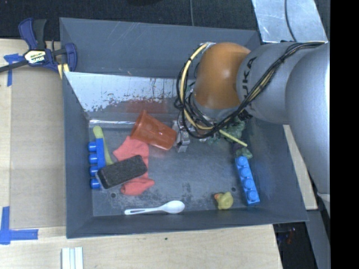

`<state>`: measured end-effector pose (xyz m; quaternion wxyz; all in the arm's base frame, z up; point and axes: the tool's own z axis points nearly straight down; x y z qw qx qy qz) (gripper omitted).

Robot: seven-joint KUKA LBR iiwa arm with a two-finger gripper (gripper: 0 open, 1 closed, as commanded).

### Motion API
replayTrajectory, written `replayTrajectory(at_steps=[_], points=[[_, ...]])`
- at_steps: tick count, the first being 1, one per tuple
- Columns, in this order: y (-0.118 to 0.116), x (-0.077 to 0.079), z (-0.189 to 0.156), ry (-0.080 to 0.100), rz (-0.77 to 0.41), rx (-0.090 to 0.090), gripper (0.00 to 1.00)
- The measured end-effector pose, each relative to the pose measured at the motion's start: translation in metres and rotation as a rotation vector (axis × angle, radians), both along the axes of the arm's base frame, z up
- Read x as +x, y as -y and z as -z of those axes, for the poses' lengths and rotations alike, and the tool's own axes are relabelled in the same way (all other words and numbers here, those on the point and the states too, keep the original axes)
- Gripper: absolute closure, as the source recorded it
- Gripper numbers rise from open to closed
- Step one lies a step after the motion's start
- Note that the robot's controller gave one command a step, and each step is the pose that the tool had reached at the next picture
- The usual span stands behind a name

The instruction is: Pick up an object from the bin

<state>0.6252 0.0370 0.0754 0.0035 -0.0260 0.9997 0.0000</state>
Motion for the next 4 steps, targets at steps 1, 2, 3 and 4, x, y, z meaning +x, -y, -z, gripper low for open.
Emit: replayTrajectory(at_steps=[1,2,3,4], points=[[0.000,0.000,0.000,0.000,0.000,0.000,1.00],[0.001,-0.001,-0.056,-0.004,-0.098,-0.001,1.00],[0.012,-0.027,-0.132,0.001,-0.121,-0.002,1.00],[-0.045,-0.018,-0.082,0.001,-0.239,-0.002,1.00]])
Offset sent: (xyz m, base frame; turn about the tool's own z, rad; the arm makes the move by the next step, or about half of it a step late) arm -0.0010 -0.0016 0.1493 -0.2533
